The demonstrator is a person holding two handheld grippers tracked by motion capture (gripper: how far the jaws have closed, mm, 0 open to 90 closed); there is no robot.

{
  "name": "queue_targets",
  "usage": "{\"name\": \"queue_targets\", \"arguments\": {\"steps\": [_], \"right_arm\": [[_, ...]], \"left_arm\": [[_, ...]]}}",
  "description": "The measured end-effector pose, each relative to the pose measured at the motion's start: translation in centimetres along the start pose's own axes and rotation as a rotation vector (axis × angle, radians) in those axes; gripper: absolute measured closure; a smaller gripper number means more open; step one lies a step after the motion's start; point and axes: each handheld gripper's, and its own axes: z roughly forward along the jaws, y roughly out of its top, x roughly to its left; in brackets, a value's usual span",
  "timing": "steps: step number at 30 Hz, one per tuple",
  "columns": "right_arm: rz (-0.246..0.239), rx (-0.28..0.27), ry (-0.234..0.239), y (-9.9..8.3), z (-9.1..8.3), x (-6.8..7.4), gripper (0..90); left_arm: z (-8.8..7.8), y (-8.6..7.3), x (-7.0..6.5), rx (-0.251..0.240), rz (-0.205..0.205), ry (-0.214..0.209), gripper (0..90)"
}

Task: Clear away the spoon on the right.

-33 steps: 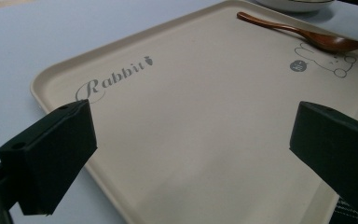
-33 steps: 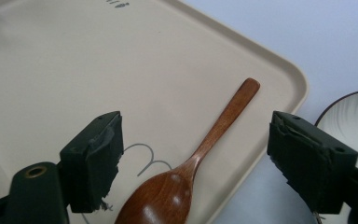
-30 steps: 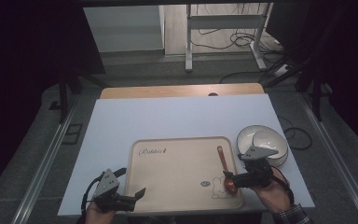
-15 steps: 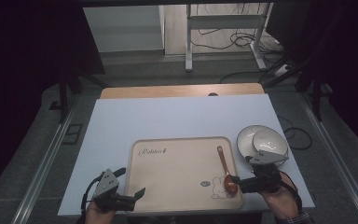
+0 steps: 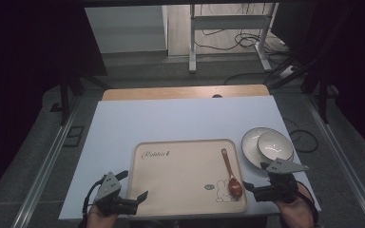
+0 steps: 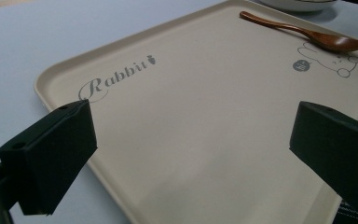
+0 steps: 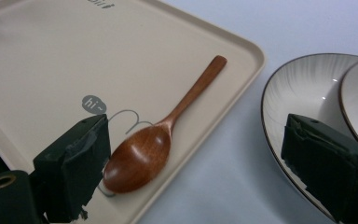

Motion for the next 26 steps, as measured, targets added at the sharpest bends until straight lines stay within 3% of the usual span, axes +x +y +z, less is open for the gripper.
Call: {"name": "queue_targets", "arguments": {"steps": [10, 21, 26], "right_arm": [[0.012, 0.004, -0.021, -1.7, -1.0, -0.5, 5.2], [-0.001, 0.083, -0.037, -4.0, -0.8, -0.7, 4.4], [-0.001, 0.089, -0.039, -4.1, -0.7, -0.9, 4.4]], "left_arm": [[0.0, 0.0, 0.0, 0.001, -0.001, 0.0, 0.2], [0.0, 0.0, 0.1, 0.003, -0.003, 0.001, 0.2], [0.1, 0.0, 0.1, 0.006, -0.002, 0.002, 0.2]]}}
